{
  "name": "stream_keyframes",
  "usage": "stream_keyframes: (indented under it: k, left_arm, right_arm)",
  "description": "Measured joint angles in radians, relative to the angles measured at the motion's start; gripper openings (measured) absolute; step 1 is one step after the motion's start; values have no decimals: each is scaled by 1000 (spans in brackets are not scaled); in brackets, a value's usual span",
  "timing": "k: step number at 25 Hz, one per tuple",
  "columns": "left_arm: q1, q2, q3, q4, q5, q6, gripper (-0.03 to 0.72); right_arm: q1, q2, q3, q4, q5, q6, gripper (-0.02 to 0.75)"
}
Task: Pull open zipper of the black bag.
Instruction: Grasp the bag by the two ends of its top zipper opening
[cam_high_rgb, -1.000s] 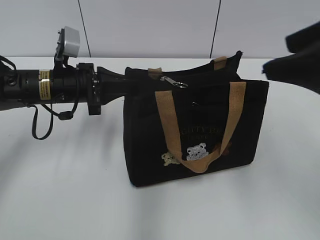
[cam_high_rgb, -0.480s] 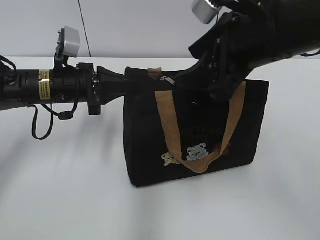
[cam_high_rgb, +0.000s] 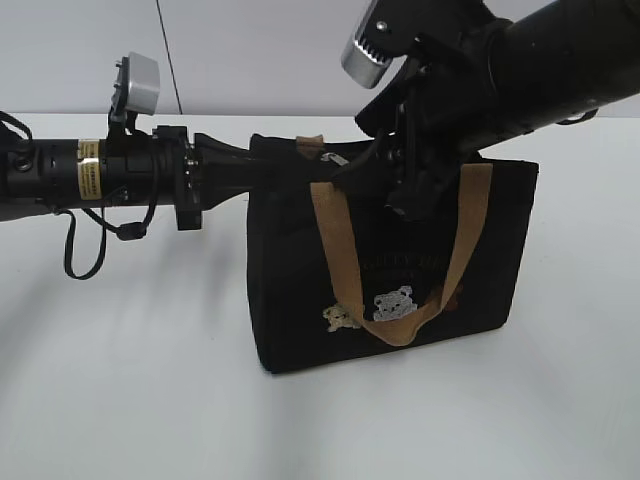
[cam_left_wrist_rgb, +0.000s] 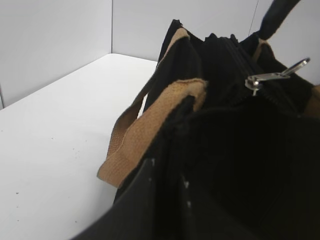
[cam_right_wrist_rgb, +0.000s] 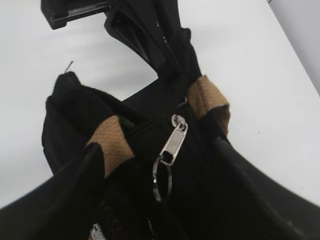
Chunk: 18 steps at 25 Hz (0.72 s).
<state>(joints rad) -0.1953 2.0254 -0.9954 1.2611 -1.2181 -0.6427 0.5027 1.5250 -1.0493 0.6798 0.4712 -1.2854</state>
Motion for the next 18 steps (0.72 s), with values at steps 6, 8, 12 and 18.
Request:
stream_keyframes:
  k: [6,8,12,18]
  left_arm:
    - [0,0,0,0,-1,0,38]
    - [0,0,0,0,-1,0,38]
    - [0,0,0,0,-1,0,38]
    - [0,0,0,0,-1,0,38]
  right_arm:
    - [0,7,0,-5,-53,0,496]
    - [0,16,0,-6,-51,-1,471]
    - [0,17,0,-8,-38,-1,419]
    - [0,17,0,-38,-23,2,354]
